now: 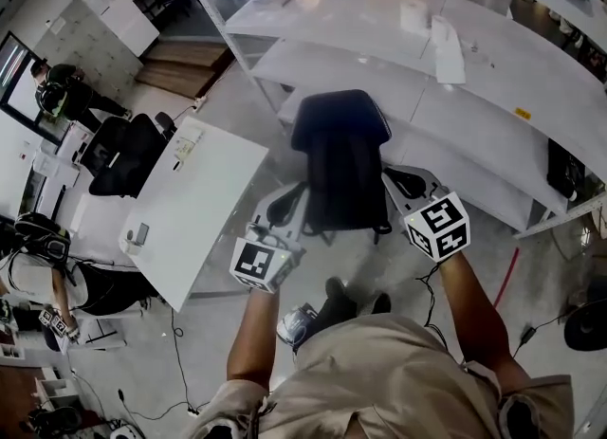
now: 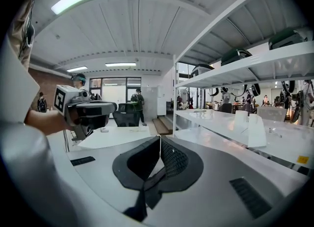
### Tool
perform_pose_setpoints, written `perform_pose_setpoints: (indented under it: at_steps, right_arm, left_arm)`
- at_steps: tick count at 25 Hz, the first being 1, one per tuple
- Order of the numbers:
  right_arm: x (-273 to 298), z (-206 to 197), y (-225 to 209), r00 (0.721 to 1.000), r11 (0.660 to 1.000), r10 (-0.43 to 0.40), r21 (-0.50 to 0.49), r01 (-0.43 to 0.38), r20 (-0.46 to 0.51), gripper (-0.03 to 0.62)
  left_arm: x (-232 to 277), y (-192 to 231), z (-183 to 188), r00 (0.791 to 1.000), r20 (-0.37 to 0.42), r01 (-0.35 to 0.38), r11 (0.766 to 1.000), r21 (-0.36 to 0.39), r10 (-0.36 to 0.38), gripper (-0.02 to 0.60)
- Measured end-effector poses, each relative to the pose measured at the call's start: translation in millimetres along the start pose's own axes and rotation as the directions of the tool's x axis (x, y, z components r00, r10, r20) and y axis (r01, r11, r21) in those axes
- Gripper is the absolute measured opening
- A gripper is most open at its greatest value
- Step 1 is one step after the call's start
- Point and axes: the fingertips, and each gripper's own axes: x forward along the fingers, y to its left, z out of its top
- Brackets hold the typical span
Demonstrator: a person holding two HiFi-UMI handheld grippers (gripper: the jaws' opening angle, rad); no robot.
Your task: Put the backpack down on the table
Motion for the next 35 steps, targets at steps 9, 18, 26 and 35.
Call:
perform_pose_setpoints:
  at_steps: [9,18,26,35]
  right_arm:
    - [55,9,-18,0.997,0.997,-0.071,0.016,0.072,-0.026,0.026]
    - [120,26,-27,0.986,0.986,-0.163,0.018,0.164,-0.04,0.026]
    - [162,27,-33,0.977,0.977,-0.209,0.022,0.21,-0.049,0.026]
    - [198,-11,-74,0.977,0.976,-0.2,0.075,0.205,-0.066,0.026]
  left_arm:
    - [37,66,-18,0.998,0.007,0.061,0.998,-0.031,-0.061,0.018]
    - [65,144,-29,0.989,0.038,0.144,0.988,-0.059,-0.142,0.018]
    - [85,184,-46,0.983,0.04,0.184,0.979,-0.087,-0.181,0.018]
    - [128,201,-101,0.979,-0.043,0.19,0.972,-0.139,-0.197,0.018]
